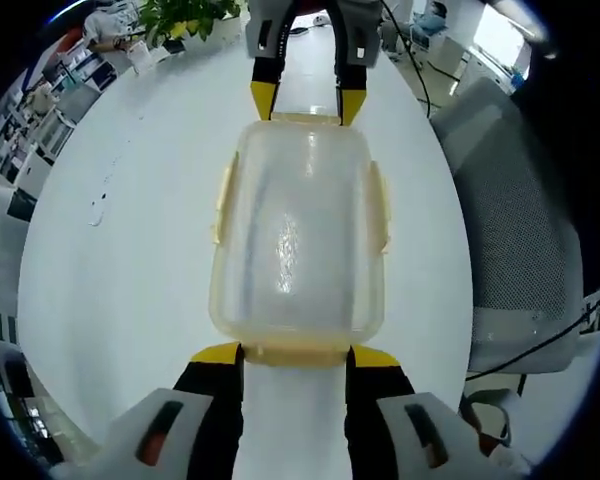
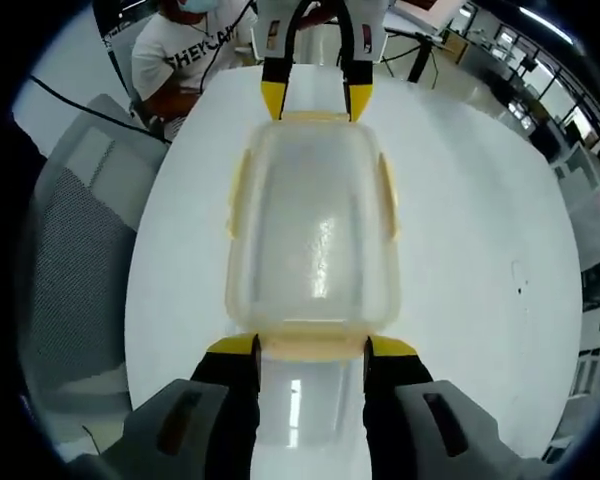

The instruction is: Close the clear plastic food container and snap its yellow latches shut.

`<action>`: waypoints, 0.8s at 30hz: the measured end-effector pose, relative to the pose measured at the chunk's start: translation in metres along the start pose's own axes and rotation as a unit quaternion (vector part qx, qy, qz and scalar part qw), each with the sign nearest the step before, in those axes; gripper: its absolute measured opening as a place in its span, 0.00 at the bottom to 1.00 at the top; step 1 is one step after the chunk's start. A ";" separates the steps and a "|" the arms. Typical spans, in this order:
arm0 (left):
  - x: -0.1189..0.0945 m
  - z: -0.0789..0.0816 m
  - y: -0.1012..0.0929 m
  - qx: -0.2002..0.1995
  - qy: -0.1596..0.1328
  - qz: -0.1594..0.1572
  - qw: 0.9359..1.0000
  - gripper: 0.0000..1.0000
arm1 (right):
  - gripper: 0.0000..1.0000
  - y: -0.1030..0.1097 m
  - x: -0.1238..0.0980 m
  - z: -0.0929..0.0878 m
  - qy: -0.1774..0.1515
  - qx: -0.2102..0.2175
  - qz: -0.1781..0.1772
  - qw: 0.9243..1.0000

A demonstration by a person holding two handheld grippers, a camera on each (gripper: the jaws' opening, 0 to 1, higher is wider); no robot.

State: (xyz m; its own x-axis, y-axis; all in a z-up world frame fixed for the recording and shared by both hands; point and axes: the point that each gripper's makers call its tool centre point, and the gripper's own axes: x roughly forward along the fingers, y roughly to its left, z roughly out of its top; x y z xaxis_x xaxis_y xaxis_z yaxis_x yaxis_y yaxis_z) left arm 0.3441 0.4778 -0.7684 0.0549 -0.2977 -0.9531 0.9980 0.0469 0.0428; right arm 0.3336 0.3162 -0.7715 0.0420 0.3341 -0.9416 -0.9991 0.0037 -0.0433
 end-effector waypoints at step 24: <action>0.017 0.051 -0.005 0.017 -0.007 -0.017 1.000 0.34 | 0.37 0.008 -0.016 -0.050 0.003 0.019 -0.004 1.000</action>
State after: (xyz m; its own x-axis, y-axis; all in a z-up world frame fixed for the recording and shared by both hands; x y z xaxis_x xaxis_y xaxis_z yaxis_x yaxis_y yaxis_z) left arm 0.3421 0.4235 -0.7697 0.0209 -0.3113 -0.9501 0.9998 0.0046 0.0205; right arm 0.3251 0.2635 -0.7738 0.0508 0.3283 -0.9432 -0.9983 0.0421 -0.0392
